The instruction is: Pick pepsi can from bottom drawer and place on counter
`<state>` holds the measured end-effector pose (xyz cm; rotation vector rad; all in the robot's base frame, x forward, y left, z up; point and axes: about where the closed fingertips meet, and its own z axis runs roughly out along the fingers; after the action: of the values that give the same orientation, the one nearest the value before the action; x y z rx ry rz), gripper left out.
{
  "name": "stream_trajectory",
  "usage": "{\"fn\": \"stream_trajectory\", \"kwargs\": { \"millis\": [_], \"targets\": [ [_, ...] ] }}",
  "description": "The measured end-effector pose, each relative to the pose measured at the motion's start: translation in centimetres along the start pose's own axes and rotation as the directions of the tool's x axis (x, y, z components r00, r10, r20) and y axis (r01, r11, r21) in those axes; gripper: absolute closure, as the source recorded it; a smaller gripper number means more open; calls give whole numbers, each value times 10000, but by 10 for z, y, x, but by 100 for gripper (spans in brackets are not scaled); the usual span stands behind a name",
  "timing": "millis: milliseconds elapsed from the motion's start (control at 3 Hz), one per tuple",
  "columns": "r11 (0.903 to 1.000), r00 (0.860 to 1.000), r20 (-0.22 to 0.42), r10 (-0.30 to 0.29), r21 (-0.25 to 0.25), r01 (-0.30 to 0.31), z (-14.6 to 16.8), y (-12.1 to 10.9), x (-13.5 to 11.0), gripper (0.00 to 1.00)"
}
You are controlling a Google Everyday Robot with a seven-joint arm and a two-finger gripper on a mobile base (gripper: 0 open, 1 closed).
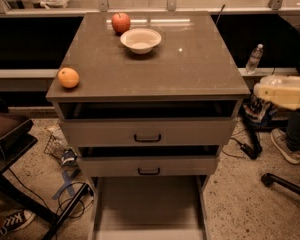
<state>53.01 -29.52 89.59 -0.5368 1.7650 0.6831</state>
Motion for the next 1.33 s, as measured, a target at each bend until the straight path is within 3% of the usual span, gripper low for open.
{"fn": "stream_trajectory", "kwargs": {
  "millis": [333, 667, 1333],
  "targets": [
    [9992, 9995, 221, 245, 318, -252, 10, -13, -51, 100],
    [9991, 9963, 750, 420, 50, -425, 50, -28, -91, 100],
    [9999, 9919, 1269, 3, -149, 16, 155, -56, -126, 100]
  ]
}}
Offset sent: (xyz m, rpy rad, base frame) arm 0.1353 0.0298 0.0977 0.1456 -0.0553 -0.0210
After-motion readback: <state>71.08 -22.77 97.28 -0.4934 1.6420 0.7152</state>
